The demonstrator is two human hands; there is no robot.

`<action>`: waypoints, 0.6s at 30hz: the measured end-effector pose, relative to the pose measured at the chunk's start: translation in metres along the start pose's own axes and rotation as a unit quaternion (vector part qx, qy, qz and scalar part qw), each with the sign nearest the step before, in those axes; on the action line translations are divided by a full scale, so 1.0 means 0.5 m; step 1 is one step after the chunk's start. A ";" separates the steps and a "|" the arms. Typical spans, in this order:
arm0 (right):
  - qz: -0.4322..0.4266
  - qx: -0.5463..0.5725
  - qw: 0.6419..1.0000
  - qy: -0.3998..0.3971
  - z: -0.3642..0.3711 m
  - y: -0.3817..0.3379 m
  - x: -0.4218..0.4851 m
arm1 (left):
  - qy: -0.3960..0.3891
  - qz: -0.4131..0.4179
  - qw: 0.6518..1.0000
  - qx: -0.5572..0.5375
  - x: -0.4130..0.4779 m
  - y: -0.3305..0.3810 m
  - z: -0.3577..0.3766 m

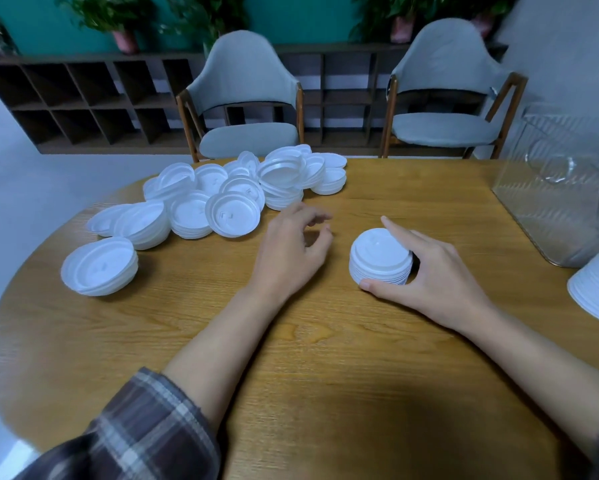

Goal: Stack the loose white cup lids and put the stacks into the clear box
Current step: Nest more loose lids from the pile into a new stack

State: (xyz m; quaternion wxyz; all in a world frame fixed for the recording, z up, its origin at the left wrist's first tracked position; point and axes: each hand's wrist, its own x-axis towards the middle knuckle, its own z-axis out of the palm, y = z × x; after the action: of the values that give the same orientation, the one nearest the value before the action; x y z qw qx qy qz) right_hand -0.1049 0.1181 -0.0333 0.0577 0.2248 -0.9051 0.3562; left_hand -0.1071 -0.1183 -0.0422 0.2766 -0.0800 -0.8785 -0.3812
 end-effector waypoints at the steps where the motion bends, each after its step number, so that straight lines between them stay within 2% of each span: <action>1: -0.001 -0.002 1.000 0.000 0.000 -0.002 0.000 | 0.020 0.010 1.000 0.022 0.005 -0.009 -0.003; 5: 0.001 -0.003 1.000 -0.010 0.002 -0.008 0.011 | 0.104 0.040 0.990 0.083 0.030 -0.047 -0.022; 9: 0.011 0.003 1.000 -0.014 0.011 -0.017 0.036 | 0.136 0.027 0.986 0.093 0.050 -0.079 -0.026; 12: 0.015 0.009 1.000 0.002 0.027 -0.011 0.043 | 0.134 0.031 0.986 0.096 0.062 -0.083 -0.024; 16: 0.011 0.011 1.000 0.005 0.031 -0.006 0.043 | 0.120 0.080 0.981 0.132 0.126 -0.073 -0.033; 18: 0.013 0.014 1.000 -0.002 0.031 -0.003 0.045 | 0.074 0.068 0.979 0.177 0.185 -0.063 -0.050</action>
State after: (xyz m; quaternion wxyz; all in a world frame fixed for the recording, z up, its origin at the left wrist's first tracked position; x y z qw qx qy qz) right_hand -0.1236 0.0984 -0.0378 0.0480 0.2147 -0.9030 0.3689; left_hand -0.1849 -0.1645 0.0027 0.3762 -0.0609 -0.9015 -0.2049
